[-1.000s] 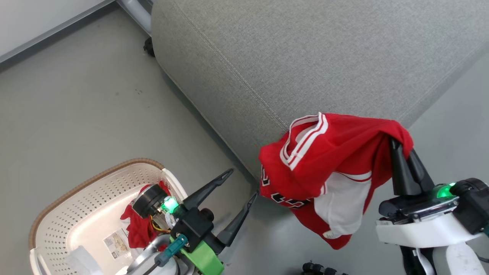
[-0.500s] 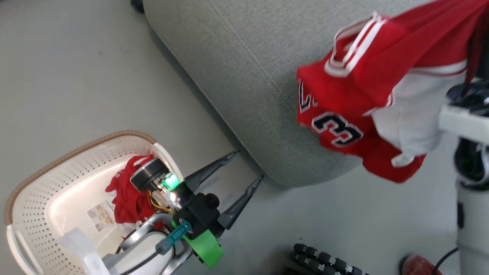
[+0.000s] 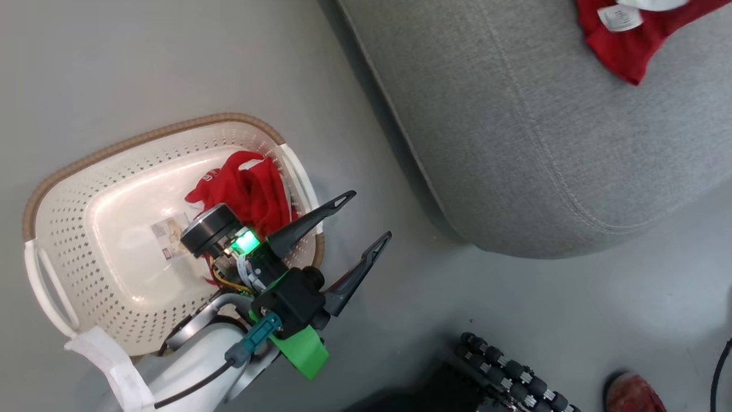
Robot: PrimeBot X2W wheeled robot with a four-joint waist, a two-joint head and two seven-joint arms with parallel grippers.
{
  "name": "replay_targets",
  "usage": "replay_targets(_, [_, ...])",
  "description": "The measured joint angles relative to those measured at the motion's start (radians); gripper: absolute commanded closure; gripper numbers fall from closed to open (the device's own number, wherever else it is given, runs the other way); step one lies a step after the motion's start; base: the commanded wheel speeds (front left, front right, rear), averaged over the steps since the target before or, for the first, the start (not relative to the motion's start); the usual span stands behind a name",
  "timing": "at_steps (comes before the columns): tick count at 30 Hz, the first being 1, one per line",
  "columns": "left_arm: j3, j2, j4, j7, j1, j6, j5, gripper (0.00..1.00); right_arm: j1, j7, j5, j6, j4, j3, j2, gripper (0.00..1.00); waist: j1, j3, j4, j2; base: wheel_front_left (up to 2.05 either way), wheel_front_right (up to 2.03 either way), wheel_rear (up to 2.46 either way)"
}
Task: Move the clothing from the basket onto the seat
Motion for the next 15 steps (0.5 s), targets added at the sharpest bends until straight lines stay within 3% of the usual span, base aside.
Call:
replay_targets(2, [-0.003,-0.006,0.006,-0.007,-0.011,0.0,0.001,0.0,0.01,0.0,-0.011,0.0,0.079,0.004,0.011,1.0,0.0,0.017,0.022,0.0,0.0,0.0,0.0])
replay_targets(5, [-0.007,-0.021,0.023,-0.029,-0.021,0.004,0.001,0.0,0.043,0.0,-0.028,0.0,0.15,-0.034,0.038,0.0,0.0,0.033,0.056,0.0,0.0,0.0,0.0])
replay_targets(11, [0.009,-0.056,0.07,-0.063,-0.021,0.046,-0.005,0.0,0.208,0.0,-0.094,0.0,0.099,-0.085,0.139,0.0,0.0,0.023,0.095,0.0,0.0,0.0,0.0])
replay_targets(15, [0.025,-0.097,0.115,-0.081,-0.013,0.079,-0.018,0.0,0.372,0.0,-0.114,0.0,0.053,-0.027,0.202,0.0,0.0,-0.019,0.106,-0.0001,0.0,0.0,0.0])
